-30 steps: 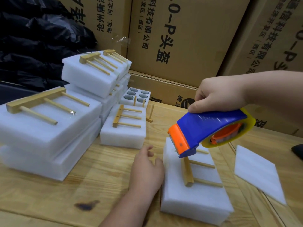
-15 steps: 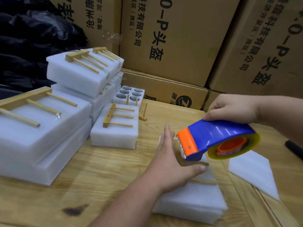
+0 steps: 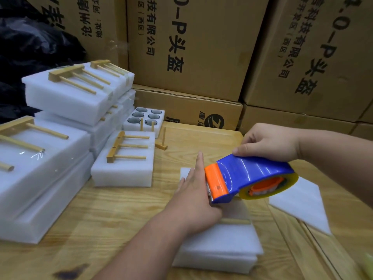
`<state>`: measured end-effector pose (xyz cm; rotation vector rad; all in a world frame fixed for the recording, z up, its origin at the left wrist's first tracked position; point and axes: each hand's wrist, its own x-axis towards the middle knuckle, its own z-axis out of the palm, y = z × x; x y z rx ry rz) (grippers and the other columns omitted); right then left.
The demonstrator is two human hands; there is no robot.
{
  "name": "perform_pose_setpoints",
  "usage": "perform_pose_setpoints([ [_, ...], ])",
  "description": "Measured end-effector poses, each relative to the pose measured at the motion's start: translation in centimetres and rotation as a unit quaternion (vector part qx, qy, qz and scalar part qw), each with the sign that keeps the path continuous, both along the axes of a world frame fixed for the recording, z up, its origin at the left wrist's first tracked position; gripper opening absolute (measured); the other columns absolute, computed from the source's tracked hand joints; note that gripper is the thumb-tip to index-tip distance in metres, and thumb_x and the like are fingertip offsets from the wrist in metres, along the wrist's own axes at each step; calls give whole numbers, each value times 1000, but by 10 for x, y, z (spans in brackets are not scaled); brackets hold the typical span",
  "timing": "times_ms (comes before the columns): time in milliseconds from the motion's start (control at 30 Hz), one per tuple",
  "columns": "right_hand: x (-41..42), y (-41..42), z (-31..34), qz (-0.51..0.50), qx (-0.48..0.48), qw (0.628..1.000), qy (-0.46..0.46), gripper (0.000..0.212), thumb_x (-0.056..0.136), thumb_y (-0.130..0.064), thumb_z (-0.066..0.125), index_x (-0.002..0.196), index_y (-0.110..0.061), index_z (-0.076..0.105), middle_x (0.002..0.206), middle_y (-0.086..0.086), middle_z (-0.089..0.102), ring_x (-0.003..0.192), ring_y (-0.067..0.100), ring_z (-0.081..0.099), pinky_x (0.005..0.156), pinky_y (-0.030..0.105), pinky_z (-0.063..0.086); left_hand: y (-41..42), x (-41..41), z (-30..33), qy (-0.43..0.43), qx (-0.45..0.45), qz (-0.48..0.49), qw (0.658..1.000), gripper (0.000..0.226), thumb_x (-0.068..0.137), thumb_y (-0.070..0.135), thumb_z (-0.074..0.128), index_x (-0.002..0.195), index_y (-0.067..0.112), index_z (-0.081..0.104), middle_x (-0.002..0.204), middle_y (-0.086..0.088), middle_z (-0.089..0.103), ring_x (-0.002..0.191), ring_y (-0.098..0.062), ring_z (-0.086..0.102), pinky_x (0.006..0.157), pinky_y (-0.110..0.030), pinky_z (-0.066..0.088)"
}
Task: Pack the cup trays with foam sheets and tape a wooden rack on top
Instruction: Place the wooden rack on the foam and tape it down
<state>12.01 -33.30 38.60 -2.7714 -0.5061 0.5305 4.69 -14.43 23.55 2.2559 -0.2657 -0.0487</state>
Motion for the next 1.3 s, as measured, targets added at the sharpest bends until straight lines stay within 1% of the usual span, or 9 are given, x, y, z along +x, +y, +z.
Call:
perform_pose_setpoints([
  [133, -1, 4, 5, 0, 3, 1000, 0, 38, 94, -58, 59, 97, -22, 69, 82, -6, 77, 78, 9, 76, 72, 29, 56, 8, -2, 2, 7, -1, -18, 1000, 130, 75, 26, 65, 129, 62, -47, 109, 25, 56, 118, -16, 56, 115, -48, 39],
  [233, -3, 5, 6, -1, 3, 1000, 0, 37, 94, -58, 59, 98, -23, 69, 82, -7, 77, 80, 8, 76, 71, 27, 56, 14, -2, -1, 1, 7, -22, 1000, 129, 78, 26, 66, 129, 63, -47, 95, 26, 56, 76, -5, 63, 76, -30, 53],
  [333, -5, 5, 6, -1, 1, 1000, -3, 38, 94, -59, 59, 98, -23, 69, 82, -7, 77, 80, 9, 76, 71, 27, 56, 17, -2, -2, 5, 2, -23, 1000, 130, 77, 28, 67, 129, 63, -47, 93, 23, 62, 71, 3, 64, 57, -23, 44],
  [467, -7, 5, 3, -4, -3, 1000, -8, 40, 94, -60, 59, 98, -22, 70, 83, -6, 77, 82, 11, 76, 72, 27, 59, 9, -2, -5, 20, -28, 5, 999, 132, 72, 37, 70, 128, 66, -45, 91, 20, 64, 108, -17, 65, 94, -34, 51],
  [567, -8, 4, 1, -8, -3, 1000, -5, 39, 94, -58, 58, 98, -22, 70, 83, -6, 77, 81, 11, 76, 72, 26, 58, 3, -1, -6, 10, -18, 3, 1000, 133, 73, 38, 72, 123, 65, -48, 104, 13, 64, 128, -26, 56, 126, -47, 22],
  [667, -10, 2, 0, -12, 2, 1000, -8, 39, 94, -58, 58, 98, -21, 70, 82, -5, 77, 80, 11, 76, 72, 27, 58, 2, -7, 0, 4, -43, 25, 999, 138, 72, 40, 78, 121, 66, -48, 143, 6, 53, 143, -29, 41, 122, -49, 30],
  [733, -11, 2, 0, -15, 6, 1000, -7, 38, 94, -58, 58, 97, -21, 70, 81, -6, 77, 79, 10, 75, 70, 27, 57, 8, -19, 3, -14, -62, 41, 997, 143, 64, 53, 83, 123, 68, -47, 169, 10, 16, 157, -23, 15, 124, -49, 26],
  [933, -7, 1, -2, -2, 8, 1000, -3, 36, 95, -57, 59, 97, -23, 68, 82, -6, 77, 81, 12, 76, 74, 28, 58, 38, -58, -14, -37, 13, -42, 998, 160, 38, 80, 86, 129, 66, -45, 130, 55, -45, 131, 22, -38, 121, -34, 0],
  [1300, -5, 5, -1, 12, 18, 1000, 9, 38, 92, -57, 58, 98, -21, 69, 83, -3, 77, 82, 15, 76, 73, 29, 59, 67, -49, -26, 11, -1, -69, 998, 160, 47, 64, 93, 129, 67, -44, 152, 43, -30, 150, 10, -9, 120, -24, 19],
])
